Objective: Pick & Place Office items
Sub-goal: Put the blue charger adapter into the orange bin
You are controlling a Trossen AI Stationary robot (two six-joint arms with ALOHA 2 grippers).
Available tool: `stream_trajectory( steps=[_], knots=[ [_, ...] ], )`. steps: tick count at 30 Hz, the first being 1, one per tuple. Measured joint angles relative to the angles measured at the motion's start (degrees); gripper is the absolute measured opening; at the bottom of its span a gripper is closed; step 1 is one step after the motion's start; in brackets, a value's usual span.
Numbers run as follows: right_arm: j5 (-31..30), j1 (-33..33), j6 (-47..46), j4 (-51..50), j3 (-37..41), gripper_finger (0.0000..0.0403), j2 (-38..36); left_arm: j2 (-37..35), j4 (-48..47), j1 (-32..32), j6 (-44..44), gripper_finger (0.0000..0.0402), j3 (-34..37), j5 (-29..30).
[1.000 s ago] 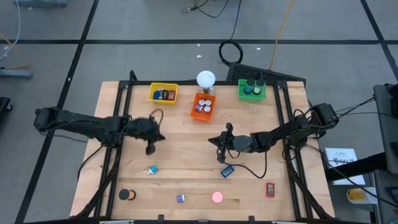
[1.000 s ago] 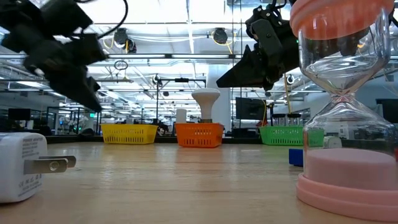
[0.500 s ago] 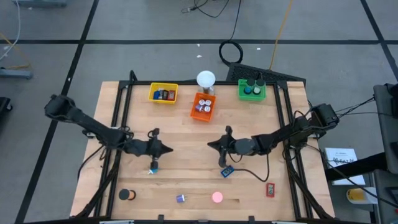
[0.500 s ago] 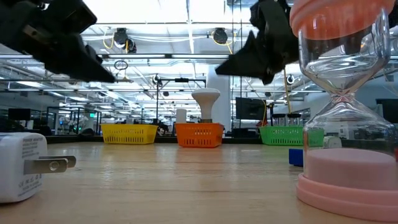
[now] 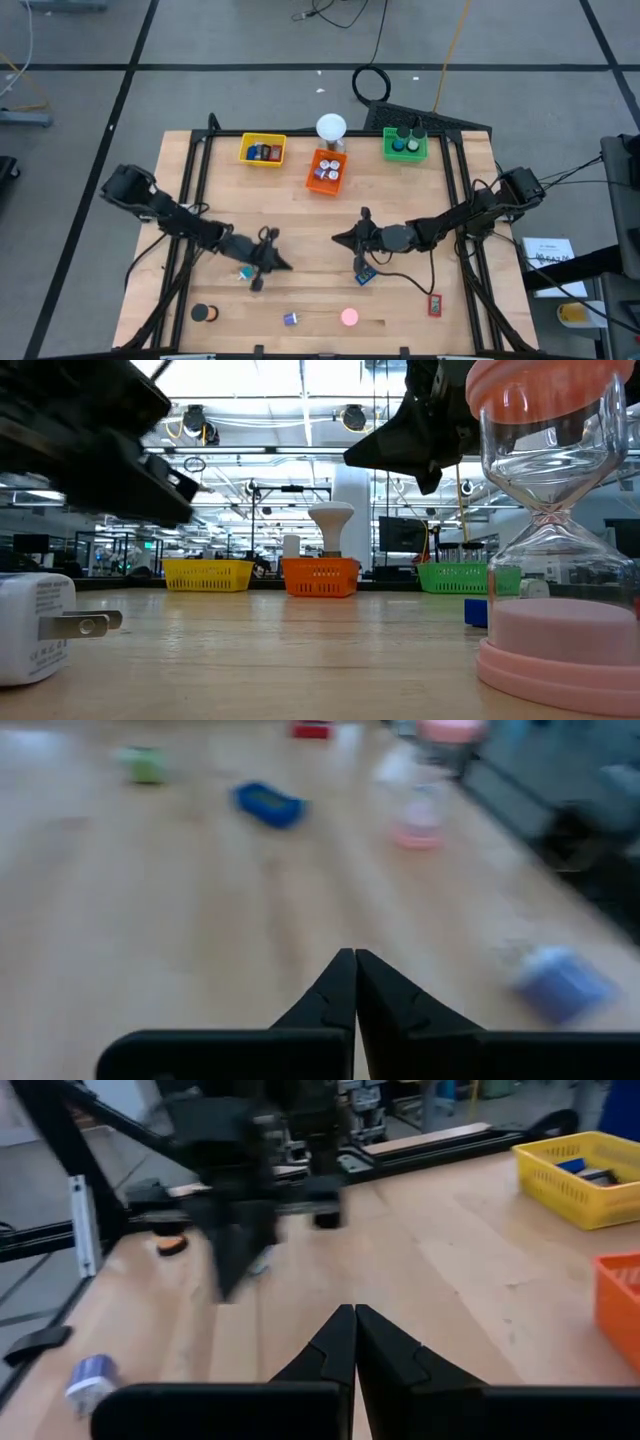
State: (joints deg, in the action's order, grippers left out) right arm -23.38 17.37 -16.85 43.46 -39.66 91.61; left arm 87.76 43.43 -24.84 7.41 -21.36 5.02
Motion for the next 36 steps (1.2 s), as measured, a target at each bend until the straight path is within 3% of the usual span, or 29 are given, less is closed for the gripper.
stream_trajectory(
  steps=[2, 8, 10, 18, 28, 36],
  knots=[
    [-0.56, 0.0, 0.21, 0.06, 0.0, 0.0004, 0.0, 0.19, -3.75, -4.0, 1.78, 0.0005, -2.25, 1.41],
    [-0.57, 0.0, 0.61, -0.05, 0.01, 0.0004, 0.0, 0.48, -29.3, -15.44, 9.45, 0.0046, -13.44, 18.7],
    [-0.57, 0.04, 0.6, -0.31, 0.02, 0.0004, 0.0, 0.68, -34.61, -17.32, 14.3, 0.0064, -15.99, 22.08],
    [-0.56, 0.17, 0.49, -1.02, 0.02, 0.0004, 0.0, 0.68, -39.76, -20.65, 21.42, 0.0149, -18.02, 20.82],
    [-0.57, 0.28, -0.01, -2.14, 0.04, 0.0004, 0.0, 0.64, -65.07, -22.65, 35.2, 0.025, -21.61, 20.75],
    [-0.57, 0.28, -0.03, -2.16, 0.04, 0.0004, 0.0, 0.61, -85.42, -23.74, 47.96, 0.0261, -26.59, 20.64]
  ],
)
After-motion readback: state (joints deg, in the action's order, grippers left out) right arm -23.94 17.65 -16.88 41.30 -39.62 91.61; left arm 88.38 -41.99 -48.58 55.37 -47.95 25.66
